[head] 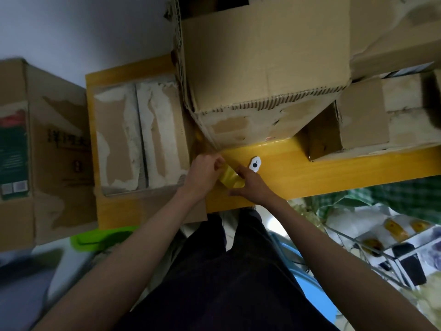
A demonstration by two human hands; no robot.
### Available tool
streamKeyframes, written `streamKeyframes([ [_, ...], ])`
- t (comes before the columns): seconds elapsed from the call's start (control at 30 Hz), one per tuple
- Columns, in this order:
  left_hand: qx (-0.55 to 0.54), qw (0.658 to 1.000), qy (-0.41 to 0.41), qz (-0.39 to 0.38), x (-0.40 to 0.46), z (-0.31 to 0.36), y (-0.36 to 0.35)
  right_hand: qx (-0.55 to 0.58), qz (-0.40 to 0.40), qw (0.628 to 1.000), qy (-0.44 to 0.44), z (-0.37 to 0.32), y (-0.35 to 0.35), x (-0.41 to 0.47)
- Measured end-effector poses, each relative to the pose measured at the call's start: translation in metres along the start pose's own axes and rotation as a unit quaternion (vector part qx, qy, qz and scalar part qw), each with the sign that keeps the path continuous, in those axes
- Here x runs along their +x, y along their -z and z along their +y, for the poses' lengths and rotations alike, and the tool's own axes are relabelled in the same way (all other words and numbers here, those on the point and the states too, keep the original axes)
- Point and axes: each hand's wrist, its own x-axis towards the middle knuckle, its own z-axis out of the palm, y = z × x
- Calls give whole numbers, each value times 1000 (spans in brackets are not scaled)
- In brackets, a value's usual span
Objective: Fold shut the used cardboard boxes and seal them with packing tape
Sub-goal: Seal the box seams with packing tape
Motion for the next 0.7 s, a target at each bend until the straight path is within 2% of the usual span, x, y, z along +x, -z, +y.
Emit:
streamKeyframes([
  [0.17,20,999,16,36,-15,6,-5,35,-2,999,3,0,4,-1],
  [0.33,-11,995,65,77,-17,12,-9,52,-13,999,5,0,7,-1],
  [0.43,-7,995,75,71,-17,17,-7,60,9,998,6,0,6,-7],
  [0.6,4,998,13,54,-33,38,-4,61,140,986,66,-5,6,-23],
  [0.7,-10,997,-29,78,-49,52,2,80,143,979,125,-6,16,-34],
])
